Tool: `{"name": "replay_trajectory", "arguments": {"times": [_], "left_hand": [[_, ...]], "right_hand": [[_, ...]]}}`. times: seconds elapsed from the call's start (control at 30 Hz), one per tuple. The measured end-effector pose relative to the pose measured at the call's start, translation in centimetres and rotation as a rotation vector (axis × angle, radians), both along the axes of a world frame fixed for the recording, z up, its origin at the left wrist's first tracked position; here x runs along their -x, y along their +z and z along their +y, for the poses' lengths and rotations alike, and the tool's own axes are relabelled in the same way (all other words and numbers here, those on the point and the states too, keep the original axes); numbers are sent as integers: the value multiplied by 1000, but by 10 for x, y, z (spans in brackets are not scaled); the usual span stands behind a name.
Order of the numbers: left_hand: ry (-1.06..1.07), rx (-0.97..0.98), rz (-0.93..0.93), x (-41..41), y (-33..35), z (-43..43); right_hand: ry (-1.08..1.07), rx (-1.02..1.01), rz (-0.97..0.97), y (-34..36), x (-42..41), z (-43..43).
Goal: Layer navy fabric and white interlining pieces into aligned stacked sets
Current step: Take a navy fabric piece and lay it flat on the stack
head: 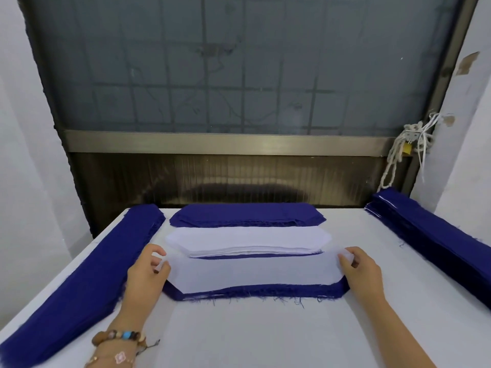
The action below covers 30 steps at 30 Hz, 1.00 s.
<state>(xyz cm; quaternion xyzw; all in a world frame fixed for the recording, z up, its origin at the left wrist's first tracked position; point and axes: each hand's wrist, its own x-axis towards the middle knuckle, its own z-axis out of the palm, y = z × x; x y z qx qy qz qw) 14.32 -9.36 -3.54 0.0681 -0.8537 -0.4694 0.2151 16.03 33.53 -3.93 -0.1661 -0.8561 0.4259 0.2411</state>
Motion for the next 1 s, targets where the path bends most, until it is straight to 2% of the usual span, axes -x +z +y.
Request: {"name": "replay_trajectory", "arguments": {"times": [0.1,0.23,0.43,0.57,0.8,1.0], "left_hand": [[-16,2,68,-1,1,1],[-14,29,88,0,0,0],[18,98,57,1,-3,1],[15,101,46,1,-4,0],[14,91,25,1,-6,0],[22,121,11,2,-6,0]], "right_hand": [[-26,92,118,1,1,2],[-62,49,252,3,1,0],[-35,-53,17,-8,8,6],[-26,-86,-58,-8,9,6],[-52,-20,31,-7,7,5],[-37,-130,-59,-7,6,4]]}}
